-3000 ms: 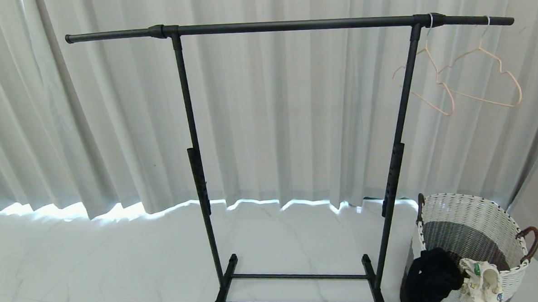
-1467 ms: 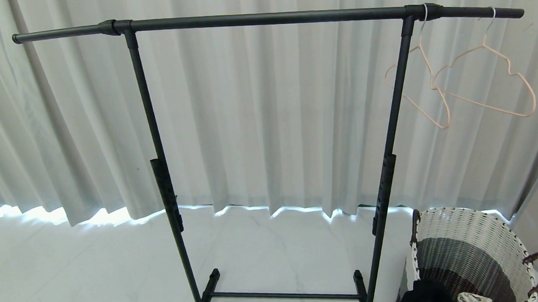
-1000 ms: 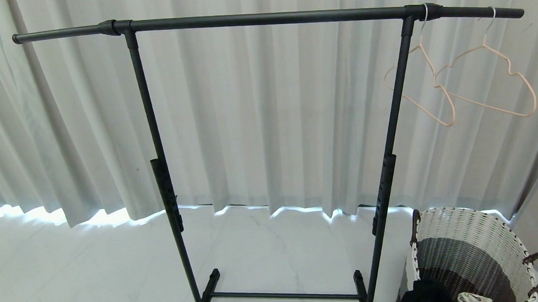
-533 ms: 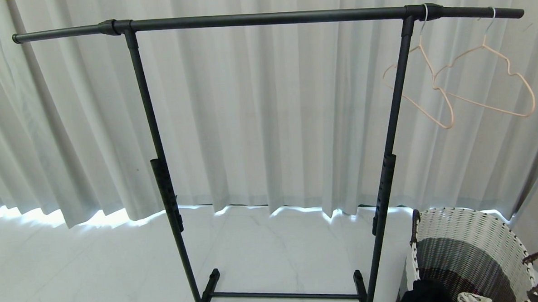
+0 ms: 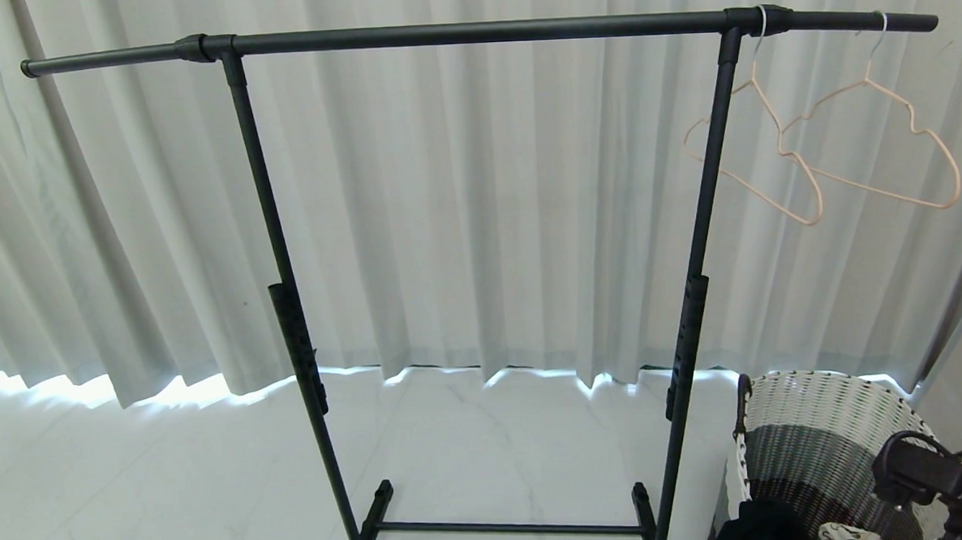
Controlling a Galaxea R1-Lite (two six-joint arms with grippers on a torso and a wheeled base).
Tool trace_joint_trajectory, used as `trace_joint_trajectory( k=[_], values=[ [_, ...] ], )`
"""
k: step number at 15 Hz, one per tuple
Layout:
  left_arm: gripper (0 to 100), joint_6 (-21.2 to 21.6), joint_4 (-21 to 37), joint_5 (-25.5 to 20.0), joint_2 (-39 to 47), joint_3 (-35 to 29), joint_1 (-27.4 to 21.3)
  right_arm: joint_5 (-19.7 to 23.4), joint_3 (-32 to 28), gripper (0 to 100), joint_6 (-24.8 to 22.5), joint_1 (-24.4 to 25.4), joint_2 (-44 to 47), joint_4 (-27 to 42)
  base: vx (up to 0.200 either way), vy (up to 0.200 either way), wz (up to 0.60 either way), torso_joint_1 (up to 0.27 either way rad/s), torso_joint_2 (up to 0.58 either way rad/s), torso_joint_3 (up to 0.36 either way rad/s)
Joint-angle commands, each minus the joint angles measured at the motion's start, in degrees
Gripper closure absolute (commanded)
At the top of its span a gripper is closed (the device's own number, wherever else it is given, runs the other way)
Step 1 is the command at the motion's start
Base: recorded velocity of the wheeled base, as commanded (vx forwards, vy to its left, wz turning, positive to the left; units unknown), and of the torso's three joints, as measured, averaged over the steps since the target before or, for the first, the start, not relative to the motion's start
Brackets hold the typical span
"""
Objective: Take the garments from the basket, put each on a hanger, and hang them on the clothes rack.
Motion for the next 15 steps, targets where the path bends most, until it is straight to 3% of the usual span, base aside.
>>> trace_joint_trajectory(
  k=[1, 5, 15],
  values=[
    [0, 0.0, 0.0, 0.0, 0.1, 0.0, 0.0, -0.5, 1.5, 0, -0.3, -0.2, 9.5, -4.1, 0.000, 0.000, 0.00, 0.000, 0.00, 0.000],
    [0, 0.0, 0.0, -0.1, 0.1, 0.0, 0.0, -4.1, 1.4, 0, -0.2, -0.5, 15.2, -9.4, 0.000, 0.000, 0.00, 0.000, 0.00, 0.000],
    [0, 0.0, 0.0, -0.1, 0.1, -0.1, 0.0, -6.8, 1.5, 0, -0.4, -0.9, 25.8, -22.3, 0.000, 0.000, 0.00, 0.000, 0.00, 0.000]
  ],
)
